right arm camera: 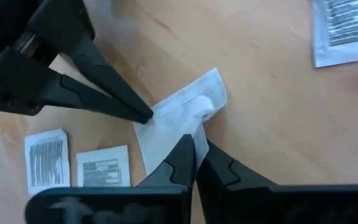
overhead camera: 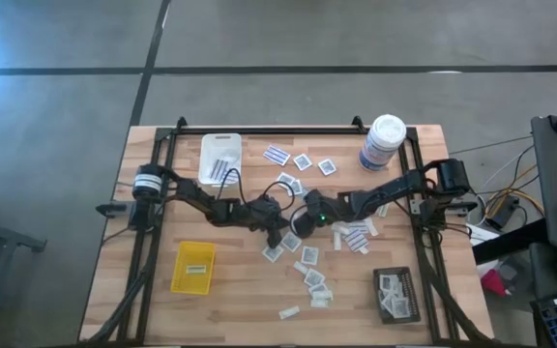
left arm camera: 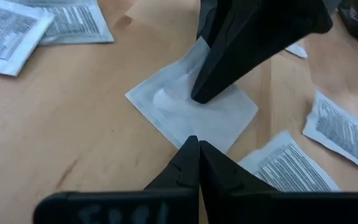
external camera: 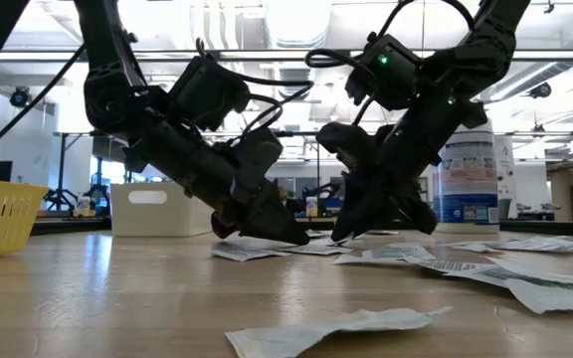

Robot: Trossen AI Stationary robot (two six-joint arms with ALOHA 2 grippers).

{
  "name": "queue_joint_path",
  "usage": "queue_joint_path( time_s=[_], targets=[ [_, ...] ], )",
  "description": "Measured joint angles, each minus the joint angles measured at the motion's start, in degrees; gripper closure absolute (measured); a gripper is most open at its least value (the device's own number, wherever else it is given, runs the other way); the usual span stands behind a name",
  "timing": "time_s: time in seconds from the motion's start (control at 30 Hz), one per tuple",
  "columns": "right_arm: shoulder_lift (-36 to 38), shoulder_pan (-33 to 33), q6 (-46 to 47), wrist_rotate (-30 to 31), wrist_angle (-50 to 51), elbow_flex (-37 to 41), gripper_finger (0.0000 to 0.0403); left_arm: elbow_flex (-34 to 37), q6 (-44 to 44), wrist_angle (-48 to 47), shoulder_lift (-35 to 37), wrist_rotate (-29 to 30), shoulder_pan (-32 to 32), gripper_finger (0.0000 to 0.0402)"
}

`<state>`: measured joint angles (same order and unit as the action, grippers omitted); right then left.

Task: Pick & Place First Aid Supplies
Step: Put the blue bandage into the white bin

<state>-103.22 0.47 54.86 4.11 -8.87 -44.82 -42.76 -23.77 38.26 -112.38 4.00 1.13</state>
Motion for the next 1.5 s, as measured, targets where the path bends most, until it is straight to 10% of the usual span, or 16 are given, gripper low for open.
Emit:
queue_joint_path(
  time_s=[0.5,1.5],
  targets=[
    [5.6,1.8,-5.8,0.3,5.7,0.0,0.0394,0.2,1.6,-4.0,7.1,-0.3,-0.7,0.0299],
    [12.1,15.8,-15.2,14.1,-0.4,-0.5,0.0394,0.0,4.8,-9.3,18.8,-20.8,-1.4,0.0296]
  ],
)
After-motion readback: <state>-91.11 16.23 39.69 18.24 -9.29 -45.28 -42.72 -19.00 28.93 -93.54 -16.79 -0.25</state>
